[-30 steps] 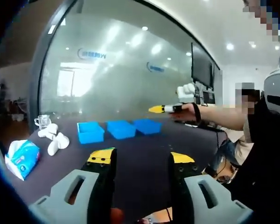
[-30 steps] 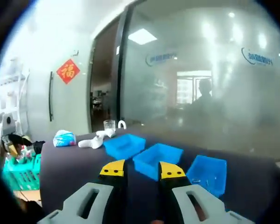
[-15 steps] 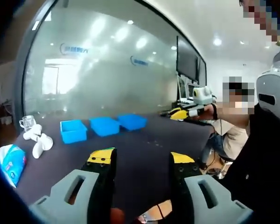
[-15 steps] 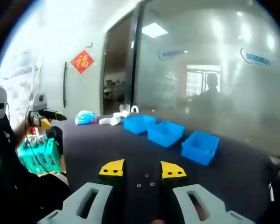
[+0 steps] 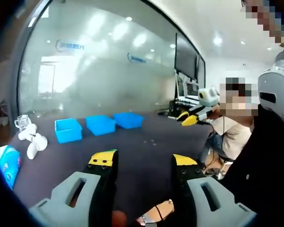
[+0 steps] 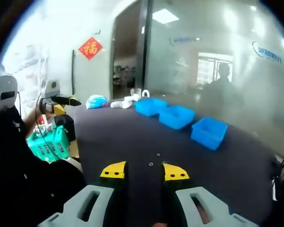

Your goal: Sort the screws, nuts, and washers into the corresponding bins

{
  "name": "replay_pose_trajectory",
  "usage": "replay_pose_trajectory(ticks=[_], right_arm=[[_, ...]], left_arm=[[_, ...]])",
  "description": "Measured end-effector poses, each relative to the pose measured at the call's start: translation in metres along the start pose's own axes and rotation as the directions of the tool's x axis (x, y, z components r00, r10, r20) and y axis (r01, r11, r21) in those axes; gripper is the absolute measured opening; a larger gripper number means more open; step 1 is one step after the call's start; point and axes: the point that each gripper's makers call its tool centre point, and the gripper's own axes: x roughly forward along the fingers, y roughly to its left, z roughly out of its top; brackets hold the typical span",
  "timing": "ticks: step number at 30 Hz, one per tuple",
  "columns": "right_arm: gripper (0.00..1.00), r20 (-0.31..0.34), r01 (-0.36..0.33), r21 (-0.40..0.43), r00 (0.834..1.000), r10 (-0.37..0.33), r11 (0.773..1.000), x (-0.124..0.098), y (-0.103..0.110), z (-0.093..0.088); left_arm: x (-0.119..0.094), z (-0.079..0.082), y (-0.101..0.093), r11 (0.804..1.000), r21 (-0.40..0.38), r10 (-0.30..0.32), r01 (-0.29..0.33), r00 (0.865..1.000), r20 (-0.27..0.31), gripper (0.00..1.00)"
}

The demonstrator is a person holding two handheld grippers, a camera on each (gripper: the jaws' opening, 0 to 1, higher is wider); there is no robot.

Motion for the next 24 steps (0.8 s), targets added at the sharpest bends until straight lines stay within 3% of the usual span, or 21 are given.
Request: replay_pose_trajectory(ticks=[5, 13, 18, 24], right_arm=[[0.24, -0.039, -0.028, -0.004, 0.999, 0.027, 1.0, 0.007, 0.004, 0.0], [0.23, -0.159, -0.095, -0.057, 0.984, 0.085, 0.994, 0.026, 0.011, -0.005], [0.22, -0.246, -0.156, -0.103, 0.961, 0.126, 0.982, 0.042, 0.013, -0.003], [0.22, -0.351, -0.217, -0.123, 0.922, 0.162, 0.968, 0.063, 0.007, -0.01]], left_arm=[[-0.002, -0.001, 0.002, 1.0, -0.006, 0.007, -0.007, 1.0, 0.003, 0.42], [-0.004, -0.006, 0.0, 1.0, -0.013, 0.004, -0.004, 1.0, -0.001, 0.42], [-0.005, -0.007, 0.0, 1.0, -0.013, 0.006, -0.006, 1.0, -0.003, 0.42], [-0.005, -0.008, -0.001, 1.0, -0.019, 0.005, -0.005, 1.0, -0.003, 0.42]])
